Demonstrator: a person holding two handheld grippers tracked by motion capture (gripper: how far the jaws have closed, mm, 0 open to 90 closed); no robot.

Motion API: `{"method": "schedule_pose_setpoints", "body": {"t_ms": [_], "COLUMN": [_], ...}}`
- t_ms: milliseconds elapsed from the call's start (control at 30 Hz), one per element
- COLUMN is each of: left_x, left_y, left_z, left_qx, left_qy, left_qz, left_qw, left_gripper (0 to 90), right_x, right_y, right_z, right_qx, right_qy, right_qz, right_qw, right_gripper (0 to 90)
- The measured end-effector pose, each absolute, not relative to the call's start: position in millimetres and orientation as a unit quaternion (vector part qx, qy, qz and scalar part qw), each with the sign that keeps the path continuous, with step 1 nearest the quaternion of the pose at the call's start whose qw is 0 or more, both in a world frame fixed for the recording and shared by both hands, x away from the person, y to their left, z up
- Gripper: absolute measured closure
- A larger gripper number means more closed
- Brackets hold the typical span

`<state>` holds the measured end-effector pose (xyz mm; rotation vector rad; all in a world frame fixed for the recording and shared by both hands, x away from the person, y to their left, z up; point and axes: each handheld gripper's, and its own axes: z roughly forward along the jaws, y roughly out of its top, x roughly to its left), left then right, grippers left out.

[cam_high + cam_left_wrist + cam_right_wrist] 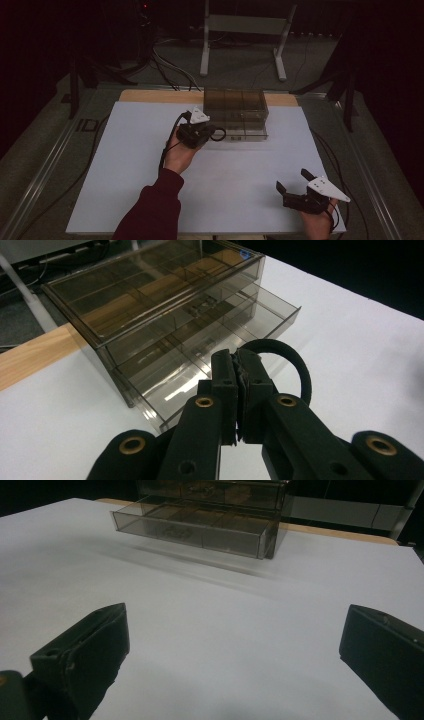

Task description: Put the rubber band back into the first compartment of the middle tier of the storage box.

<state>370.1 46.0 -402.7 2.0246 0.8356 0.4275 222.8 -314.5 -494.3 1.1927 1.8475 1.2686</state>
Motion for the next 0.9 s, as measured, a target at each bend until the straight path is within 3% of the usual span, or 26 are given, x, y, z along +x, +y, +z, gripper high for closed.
{"method": "schedule_pose_setpoints", "body": {"t_ms": [900], "left_x": [388], "left_y": [59], "left_z": [-402], "left_qx": [0.806], "left_qy": [0.346], "left_qz": [0.183], "left_qw": [0.445], "left_gripper": [88.9], "right_x": [223], "right_y": [-315], "right_z": [-494], "right_qx": [0.449], "right_qy": [0.694], "right_qz": [0.478], "right_qw": [0.297], "right_gripper": [0.1]}}
